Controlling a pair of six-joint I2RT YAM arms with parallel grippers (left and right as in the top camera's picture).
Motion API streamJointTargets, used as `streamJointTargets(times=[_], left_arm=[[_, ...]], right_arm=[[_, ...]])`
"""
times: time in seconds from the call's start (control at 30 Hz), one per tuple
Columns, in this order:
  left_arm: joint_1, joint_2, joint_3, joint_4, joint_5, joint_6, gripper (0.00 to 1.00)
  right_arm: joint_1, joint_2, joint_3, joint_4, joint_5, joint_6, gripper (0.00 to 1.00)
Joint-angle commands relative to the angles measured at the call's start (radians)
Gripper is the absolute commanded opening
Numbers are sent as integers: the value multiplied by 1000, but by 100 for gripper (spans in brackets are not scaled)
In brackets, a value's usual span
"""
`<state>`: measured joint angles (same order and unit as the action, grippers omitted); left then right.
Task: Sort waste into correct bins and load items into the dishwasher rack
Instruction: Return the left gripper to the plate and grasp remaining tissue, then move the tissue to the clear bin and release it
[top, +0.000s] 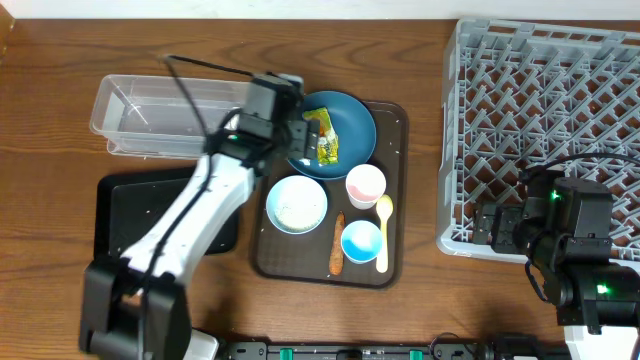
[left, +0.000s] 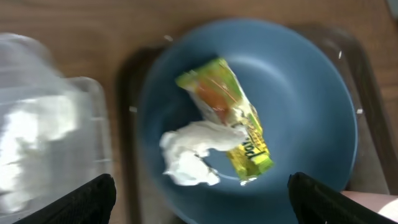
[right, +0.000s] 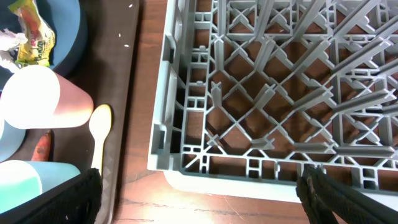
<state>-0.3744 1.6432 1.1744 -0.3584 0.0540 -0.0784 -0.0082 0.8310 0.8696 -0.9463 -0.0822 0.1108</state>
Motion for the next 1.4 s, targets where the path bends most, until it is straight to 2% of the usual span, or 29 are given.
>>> streamJointTargets(times=[0.0,0.23,0.43,0.63,0.7,0.9,1.03,1.13,1.37], left_arm=[[-33,72,21,26,6,-1,90],[-48,185,21,91,6,3,89],[-48,232,21,103,2,41,81],[-48,276,21,108,-37,41,80],[-48,278,21,111,-51,41,72],[-48,276,21,117,-50,41,31],[-48,270,21,118,-51,41,12],[-48,249,21,118,-51,41,7],[-48,121,21,91,-56,40,6]], right_arm=[[9,-2,19,-2,-8,-3,99],[9,-2,19,-5,-8,-3,99],[9,-2,19,-5,-8,-3,99],[9,-2,19,-12,-8,-3,99],[9,-2,19,-16,-8,-3,99],[9,-2,19,-15,-8,-3,99],[9,-2,19,-15,-8,-3,99],[9,-2,19,-15,-8,-3,99],[9,-2,19,-16,-8,-3,99]])
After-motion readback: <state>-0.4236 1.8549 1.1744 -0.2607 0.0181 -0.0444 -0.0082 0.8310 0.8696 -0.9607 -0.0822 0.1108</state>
